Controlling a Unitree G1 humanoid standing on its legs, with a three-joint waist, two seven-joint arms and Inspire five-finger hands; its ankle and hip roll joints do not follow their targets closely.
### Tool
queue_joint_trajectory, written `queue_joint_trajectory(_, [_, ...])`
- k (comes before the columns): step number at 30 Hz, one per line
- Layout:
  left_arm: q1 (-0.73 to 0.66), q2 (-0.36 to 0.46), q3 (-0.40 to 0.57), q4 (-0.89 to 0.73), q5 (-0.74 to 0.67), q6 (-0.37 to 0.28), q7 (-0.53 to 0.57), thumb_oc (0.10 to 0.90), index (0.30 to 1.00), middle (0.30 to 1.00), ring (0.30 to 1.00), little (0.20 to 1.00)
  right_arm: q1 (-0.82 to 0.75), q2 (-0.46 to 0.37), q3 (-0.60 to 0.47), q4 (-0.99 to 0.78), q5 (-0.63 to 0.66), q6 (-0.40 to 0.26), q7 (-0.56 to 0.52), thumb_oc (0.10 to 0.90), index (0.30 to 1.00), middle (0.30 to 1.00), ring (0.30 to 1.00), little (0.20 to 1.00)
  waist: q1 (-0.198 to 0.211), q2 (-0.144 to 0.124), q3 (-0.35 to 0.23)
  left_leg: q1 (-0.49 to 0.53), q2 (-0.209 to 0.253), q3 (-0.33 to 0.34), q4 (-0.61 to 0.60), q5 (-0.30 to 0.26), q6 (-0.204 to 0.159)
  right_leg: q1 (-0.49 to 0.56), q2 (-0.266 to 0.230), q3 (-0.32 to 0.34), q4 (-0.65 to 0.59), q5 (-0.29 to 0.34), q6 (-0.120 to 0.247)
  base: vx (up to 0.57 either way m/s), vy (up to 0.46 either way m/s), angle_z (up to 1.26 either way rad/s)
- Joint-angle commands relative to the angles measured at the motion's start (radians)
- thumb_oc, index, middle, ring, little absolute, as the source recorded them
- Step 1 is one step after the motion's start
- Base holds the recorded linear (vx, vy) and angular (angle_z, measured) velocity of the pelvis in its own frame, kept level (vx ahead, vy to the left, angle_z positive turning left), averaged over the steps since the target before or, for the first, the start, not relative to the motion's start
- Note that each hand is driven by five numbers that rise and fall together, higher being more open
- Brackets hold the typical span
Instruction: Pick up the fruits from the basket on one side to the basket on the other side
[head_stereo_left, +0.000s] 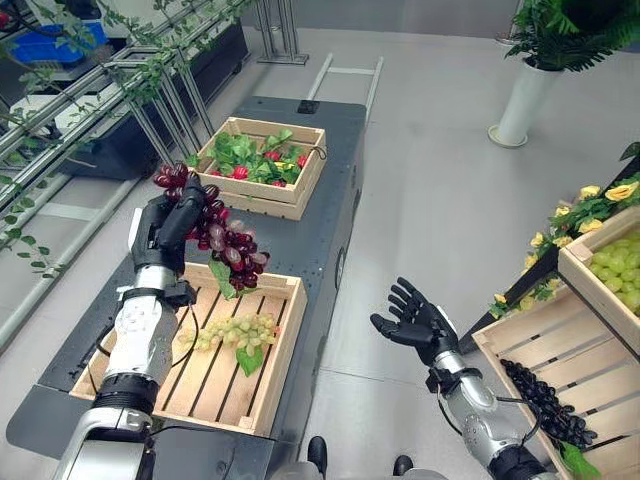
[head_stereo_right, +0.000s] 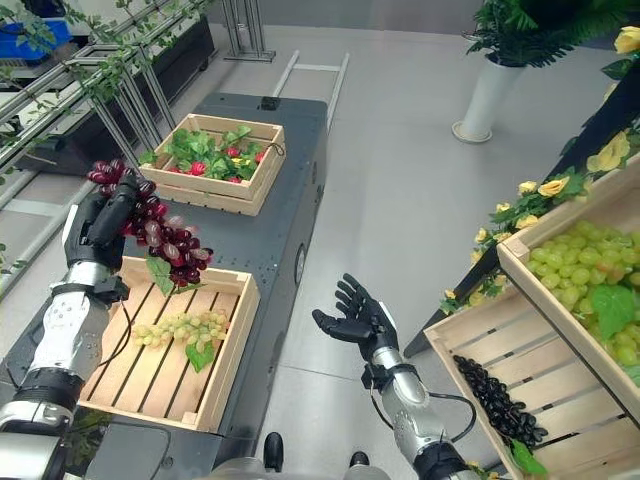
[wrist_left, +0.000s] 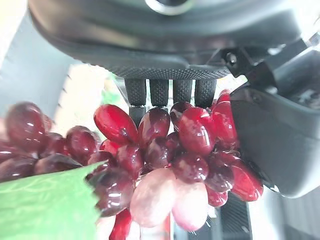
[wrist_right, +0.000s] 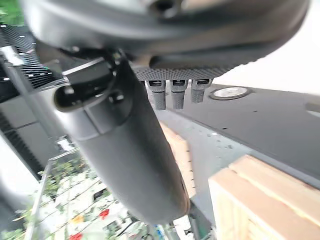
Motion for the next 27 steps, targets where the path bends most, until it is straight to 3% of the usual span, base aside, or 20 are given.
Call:
queue_joint_trajectory(1, [-0.245, 0.023, -0.009, -0.017, -0.038, -0.182, 0.026, 0.400, 0.300, 0.300, 0.300, 0.300, -0.137, -0.039, -0.007, -0.141, -0.068, -0.098, 0.011, 0.800, 0.900, 0.900, 0.900, 0.900, -0.004, 0.043, -0.117, 0.018, -0.076, -0.031, 0.002, -0.148, -0.020, -0.047, 0.057, -0.001, 0.021, -0.044, -0.065, 0.00, -0.054, -0.03])
queue_joint_trajectory(9, [-0.410, -0.009, -0.120, -0.031, -0.015, -0.135, 0.007, 0.400, 0.300, 0.300, 0.300, 0.300, -0.351, -0.095, 0.010, -0.225, -0.159, -0.042, -0.036, 0.800, 0.900, 0.900, 0.900, 0.900, -0.020, 0.035, -0.137, 0.037, -0.067, 0.000, 0.004, -0.159, -0.018, -0.037, 0.064, 0.011, 0.023, -0.050, -0.069, 0.02, -0.051, -0.12])
queue_joint_trajectory(18, [-0.535, -0.056, -0.203, -0.030, -0.050, -0.050, -0.008, 0.400, 0.300, 0.300, 0.300, 0.300, -0.516, -0.106, 0.035, -0.240, -0.160, 0.040, -0.046, 0.800, 0.900, 0.900, 0.900, 0.900, -0.029, 0.025, -0.146, 0.050, -0.061, 0.016, 0.009, -0.169, -0.015, -0.027, 0.068, 0.035, 0.018, -0.050, -0.069, 0.01, -0.047, -0.07])
queue_joint_trajectory(27, [-0.643, -0.118, -0.287, -0.009, -0.087, -0.034, -0.033, 0.400, 0.300, 0.300, 0.300, 0.300, -0.628, -0.091, 0.093, -0.154, 0.082, 0.227, 0.105, 0.800, 0.900, 0.900, 0.900, 0.900, -0.032, 0.004, -0.150, 0.058, -0.059, 0.025, 0.011, -0.176, -0.016, -0.016, 0.070, 0.040, 0.009, -0.047, -0.070, -0.01, -0.033, -0.08])
